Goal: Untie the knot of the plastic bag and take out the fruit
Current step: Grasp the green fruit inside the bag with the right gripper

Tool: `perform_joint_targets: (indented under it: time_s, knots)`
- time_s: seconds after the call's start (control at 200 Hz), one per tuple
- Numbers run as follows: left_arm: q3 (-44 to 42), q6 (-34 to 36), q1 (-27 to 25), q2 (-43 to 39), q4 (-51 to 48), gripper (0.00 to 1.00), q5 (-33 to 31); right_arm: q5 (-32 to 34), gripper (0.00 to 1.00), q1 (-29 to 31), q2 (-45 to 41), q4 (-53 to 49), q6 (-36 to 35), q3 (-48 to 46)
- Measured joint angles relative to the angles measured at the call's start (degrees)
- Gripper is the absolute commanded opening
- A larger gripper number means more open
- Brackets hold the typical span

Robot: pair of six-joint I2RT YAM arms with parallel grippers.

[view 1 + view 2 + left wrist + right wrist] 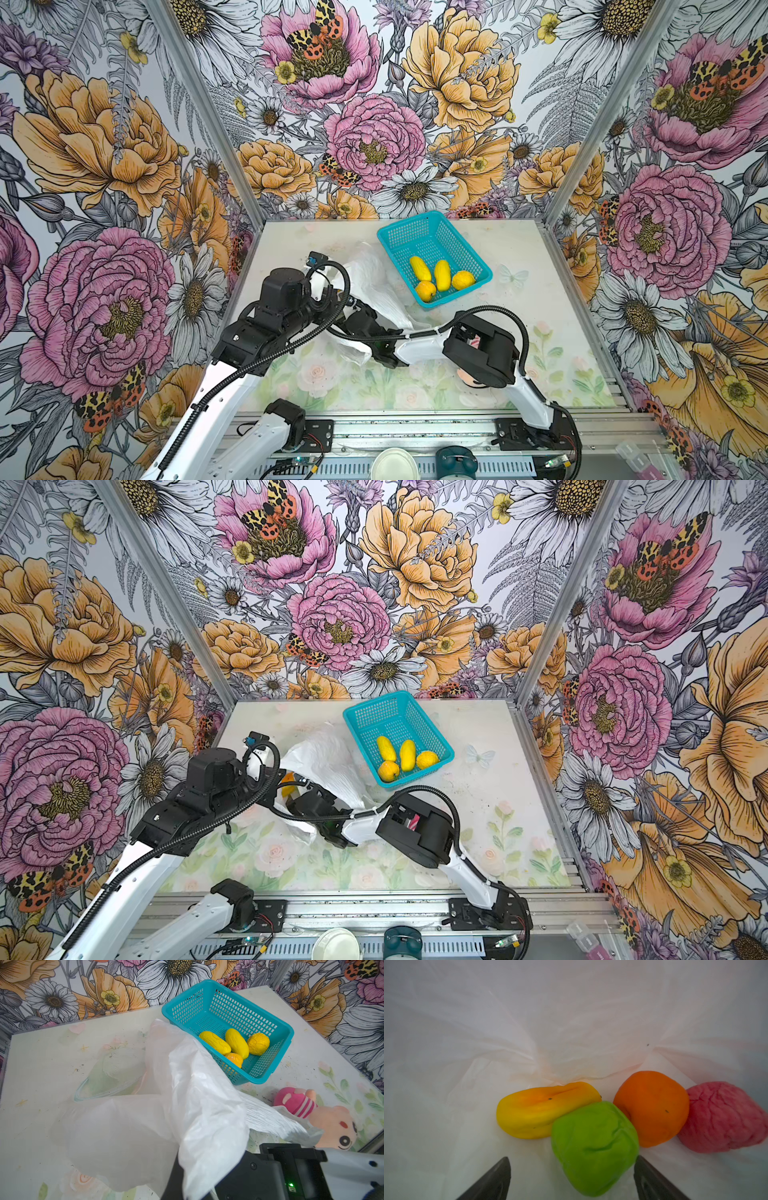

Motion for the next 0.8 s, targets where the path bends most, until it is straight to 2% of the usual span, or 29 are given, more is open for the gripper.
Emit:
perform_joint_targets:
  time_s: [0.11, 0.32, 0.435, 0.525, 0.701, 0.801]
  knots:
    - [-0.39, 0.00, -0.31, 0.00, 0.15, 0.00, 0.63, 0.35, 0.97, -0.79, 1.97, -6.16, 1.84, 4.94]
    - [-0.44, 0.00, -0.57, 0.04, 0.37, 0.00, 1.33, -1.53, 0.91, -3.56, 9.73, -20.70, 4.90, 19.61]
    - [-0.44, 0.00, -0.57, 0.04, 0.39, 0.00, 1.36, -4.26, 0.90, -5.09, 11.72, -24.96, 5.99, 22.34]
    - [-0.50, 0.00, -0.57, 0.04, 0.44, 0.00, 1.33, -5.49, 0.80, -5.75, 11.74, -26.12, 6.03, 23.08]
    - [-0.76, 0.00, -0.42, 0.33, 0.81, 0.00, 1.09, -6.14, 0.54, -6.08, 11.50, -26.91, 5.29, 23.19]
    - [-0.76, 0.04, 0.15, 0.81, 0.79, 0.00, 0.13, -6.88, 0.51, -6.12, 9.60, -25.38, 5.33, 19.71]
